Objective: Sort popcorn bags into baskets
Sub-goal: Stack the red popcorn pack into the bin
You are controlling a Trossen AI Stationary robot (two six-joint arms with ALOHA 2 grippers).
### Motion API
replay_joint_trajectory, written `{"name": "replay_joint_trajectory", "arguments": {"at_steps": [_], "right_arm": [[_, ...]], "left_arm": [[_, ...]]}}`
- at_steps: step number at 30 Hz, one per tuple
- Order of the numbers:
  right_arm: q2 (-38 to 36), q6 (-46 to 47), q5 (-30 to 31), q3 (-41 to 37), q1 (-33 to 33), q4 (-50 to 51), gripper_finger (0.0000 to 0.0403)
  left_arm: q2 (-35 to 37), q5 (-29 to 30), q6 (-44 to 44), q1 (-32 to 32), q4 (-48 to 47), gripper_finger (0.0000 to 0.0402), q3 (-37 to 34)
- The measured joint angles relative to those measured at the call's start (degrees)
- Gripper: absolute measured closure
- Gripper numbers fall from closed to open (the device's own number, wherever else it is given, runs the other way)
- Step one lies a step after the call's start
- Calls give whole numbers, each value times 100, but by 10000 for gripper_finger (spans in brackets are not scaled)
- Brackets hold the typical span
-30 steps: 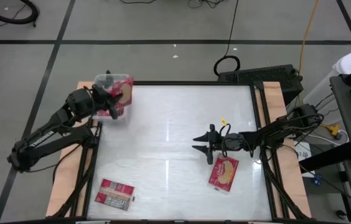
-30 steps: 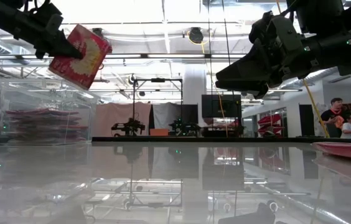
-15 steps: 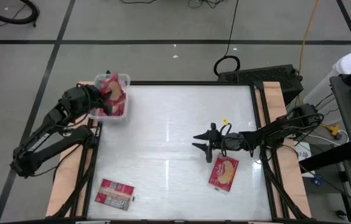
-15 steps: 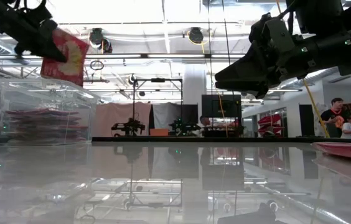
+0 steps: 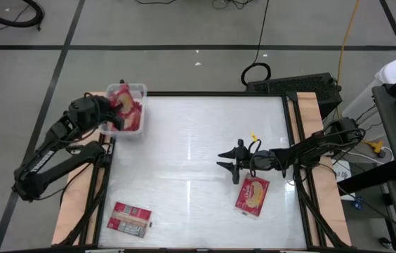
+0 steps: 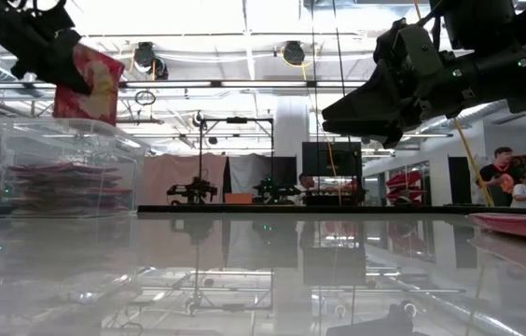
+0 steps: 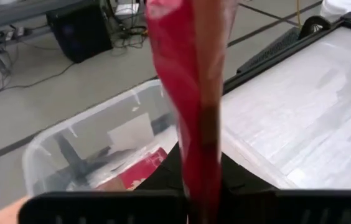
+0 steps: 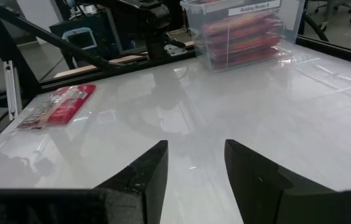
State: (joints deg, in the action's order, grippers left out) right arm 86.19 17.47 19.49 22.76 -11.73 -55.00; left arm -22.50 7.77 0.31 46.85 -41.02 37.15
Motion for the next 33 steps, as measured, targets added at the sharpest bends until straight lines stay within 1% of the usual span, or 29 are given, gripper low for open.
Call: {"name": "replay_joint_trajectory", "arguments": {"at_steps": [3,6,8,12,17,21,26,30,33], "right_arm": [[0,-7,1,0,0,0,250],[0,-15,-1,0,0,0,250],[0,-31,-1,0,0,0,250],[0,-31,-2,0,0,1,250],[0,2,-16,0,-52,2,250],[0,-11,-23,0,-124,2,250],[0,-15,-25,0,-192,4,250],[0,-21,-27,0,-192,4,250],[0,-33,-27,0,-190,4,250]], "left_arm": [[-5,6,102,0,-178,373,200],[-104,3,103,0,-493,363,230],[-224,-107,56,0,-483,362,230],[-635,-193,65,0,-443,366,232],[-1232,122,-26,0,-443,355,232],[-1672,754,-174,2,-451,325,232],[-1988,1404,-172,2,-456,269,234],[-2116,1810,-167,1,-459,225,236],[-2140,1971,-163,4,-459,197,236]]}}
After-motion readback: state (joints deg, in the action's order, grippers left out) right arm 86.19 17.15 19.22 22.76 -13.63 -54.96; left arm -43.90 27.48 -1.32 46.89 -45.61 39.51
